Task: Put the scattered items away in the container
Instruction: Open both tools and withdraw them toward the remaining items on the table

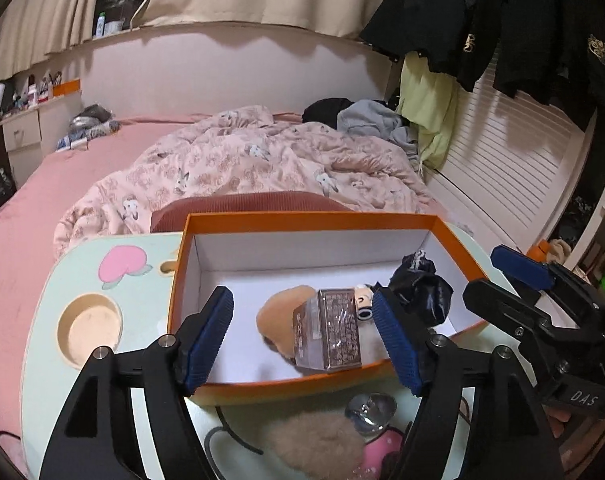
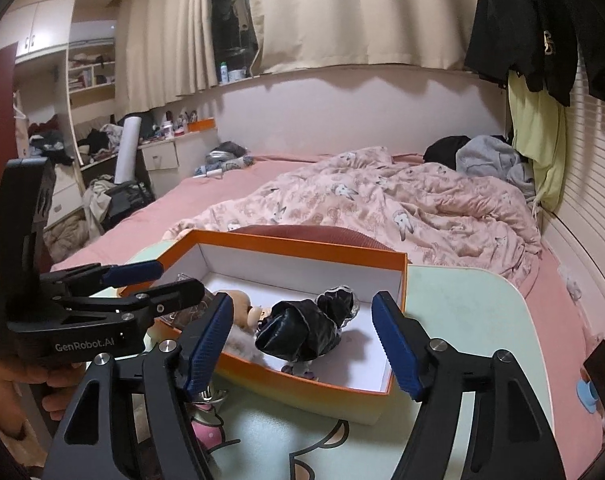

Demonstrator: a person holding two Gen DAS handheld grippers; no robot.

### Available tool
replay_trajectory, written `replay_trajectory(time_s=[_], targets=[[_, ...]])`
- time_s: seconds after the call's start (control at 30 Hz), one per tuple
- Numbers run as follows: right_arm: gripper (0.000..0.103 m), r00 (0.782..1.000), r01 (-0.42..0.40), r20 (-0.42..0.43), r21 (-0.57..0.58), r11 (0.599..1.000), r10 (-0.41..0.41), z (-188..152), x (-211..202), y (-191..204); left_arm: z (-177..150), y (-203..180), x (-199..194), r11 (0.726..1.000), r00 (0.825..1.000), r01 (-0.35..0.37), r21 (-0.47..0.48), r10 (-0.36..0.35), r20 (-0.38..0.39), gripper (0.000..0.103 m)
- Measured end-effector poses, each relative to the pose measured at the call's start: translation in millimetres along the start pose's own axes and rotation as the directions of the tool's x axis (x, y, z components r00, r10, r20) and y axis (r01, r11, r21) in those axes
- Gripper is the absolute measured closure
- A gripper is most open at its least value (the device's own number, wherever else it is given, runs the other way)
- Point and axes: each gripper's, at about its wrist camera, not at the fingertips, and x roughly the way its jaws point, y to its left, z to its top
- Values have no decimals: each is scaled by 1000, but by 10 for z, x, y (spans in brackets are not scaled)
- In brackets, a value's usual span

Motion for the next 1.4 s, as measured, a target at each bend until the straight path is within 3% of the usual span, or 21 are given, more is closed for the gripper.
replay_trajectory(time_s=[0.27,0.47,0.6,0.7,0.83,0.9,1.07,1.33,1.4], targets=[[32,1000,-18,-15,-14,1000,18,-91,-144,45,-68,-6,-236,1000,1000,-9,9,9,-2,31],[26,995,11,-94,-55,998,-16,-488,-388,93,-532,25,-524,1000,998,16,17,-15,-58,31],[26,981,65,-175,-78,995,-78,-839,-383,59,-842,54,-564,999,995,-33,41,37,-97,31],[26,973,87,-208,-86,993,-103,-987,-332,43,-1000,41,-590,999,996,-22,46,26,-89,31],[26,959,117,-248,-98,988,-139,-1063,-231,48,-1048,89,-587,1000,997,2,13,-1,-80,28],[19,957,120,-255,-84,989,-138,-1091,-227,20,-1051,146,-549,1000,996,12,-16,-13,-93,21],[7,954,111,-272,-63,992,-124,-1111,-218,-24,-1087,264,-493,994,992,59,-96,-69,-103,17],[6,955,110,-270,-64,992,-123,-1089,-227,-3,-1105,250,-495,993,992,64,-104,-74,-99,16],[12,961,109,-251,-54,993,-119,-1079,-260,2,-1109,245,-504,993,993,61,-104,-71,-95,16]])
